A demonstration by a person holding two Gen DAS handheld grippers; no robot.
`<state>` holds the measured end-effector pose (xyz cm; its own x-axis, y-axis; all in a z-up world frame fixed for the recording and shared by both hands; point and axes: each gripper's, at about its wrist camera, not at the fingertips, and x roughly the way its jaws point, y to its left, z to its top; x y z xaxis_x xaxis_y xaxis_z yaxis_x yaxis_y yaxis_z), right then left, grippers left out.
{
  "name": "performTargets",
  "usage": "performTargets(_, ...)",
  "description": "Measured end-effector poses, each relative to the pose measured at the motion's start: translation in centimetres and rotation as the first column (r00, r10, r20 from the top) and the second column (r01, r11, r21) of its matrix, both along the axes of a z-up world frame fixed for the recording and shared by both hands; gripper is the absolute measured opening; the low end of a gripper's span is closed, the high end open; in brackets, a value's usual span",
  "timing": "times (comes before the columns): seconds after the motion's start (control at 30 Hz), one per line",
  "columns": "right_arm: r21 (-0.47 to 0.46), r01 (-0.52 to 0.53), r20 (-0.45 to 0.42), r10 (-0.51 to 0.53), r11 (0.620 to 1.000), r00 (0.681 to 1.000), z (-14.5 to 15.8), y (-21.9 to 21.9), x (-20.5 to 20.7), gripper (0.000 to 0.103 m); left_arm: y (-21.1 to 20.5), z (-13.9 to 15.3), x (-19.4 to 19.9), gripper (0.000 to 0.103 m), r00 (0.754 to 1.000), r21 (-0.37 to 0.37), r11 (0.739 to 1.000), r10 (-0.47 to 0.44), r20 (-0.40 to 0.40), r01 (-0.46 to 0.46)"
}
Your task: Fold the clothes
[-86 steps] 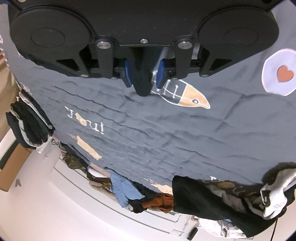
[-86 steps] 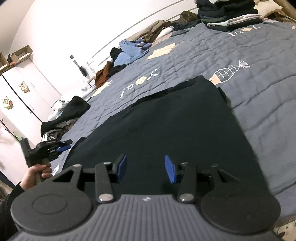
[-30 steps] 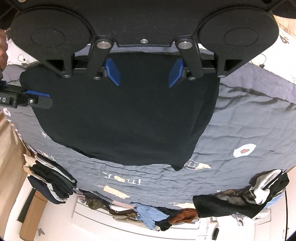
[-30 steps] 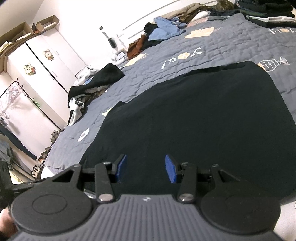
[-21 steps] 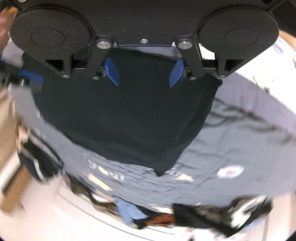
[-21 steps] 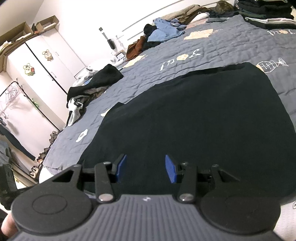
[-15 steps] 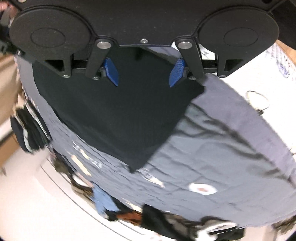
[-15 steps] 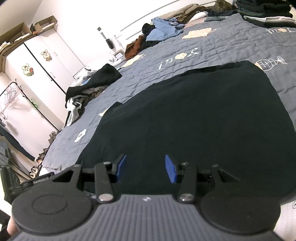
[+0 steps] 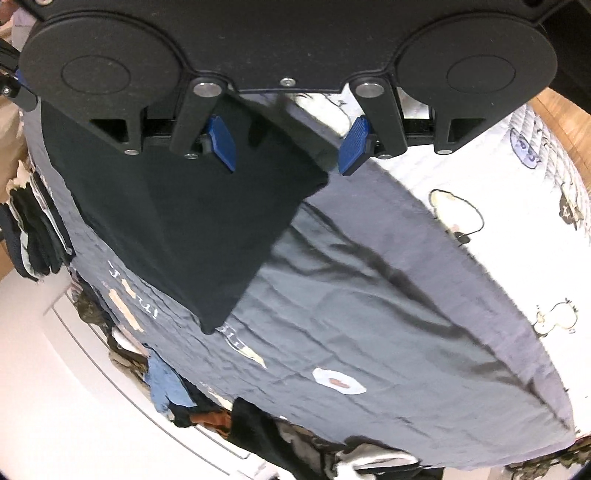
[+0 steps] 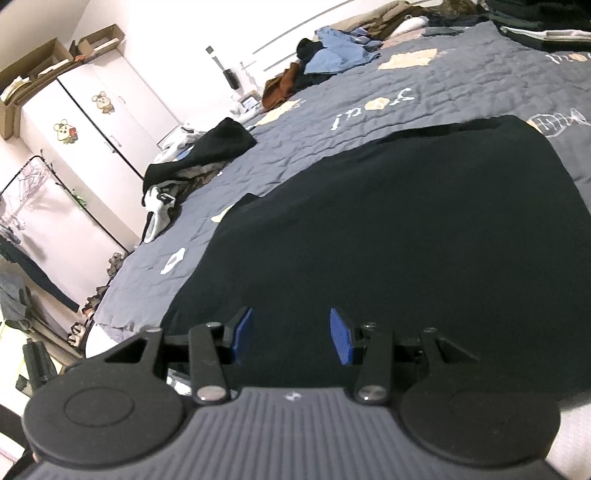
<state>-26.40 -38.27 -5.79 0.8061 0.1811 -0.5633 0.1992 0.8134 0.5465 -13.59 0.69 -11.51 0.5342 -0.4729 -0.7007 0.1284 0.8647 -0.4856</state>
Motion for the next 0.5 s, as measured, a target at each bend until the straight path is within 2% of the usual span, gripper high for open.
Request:
performTargets(0.2,0.0,-0.023,-0.007,0.023,1.0,1.0,-0.1,0.8,1.0,0.045,0.7,-1.0,0.8,0.061,0.999,-0.096,0.995,0.032,-0.041,-0.036)
performTargets(0.5,-0.011,-0.034,-0.03,0.033,0.999,0.999,-0.6,1.1,1.2,0.045,-0.7,-2.7,1.5,0.061,0.996,-0.166,0.985,0.04,-0.079,-0.052)
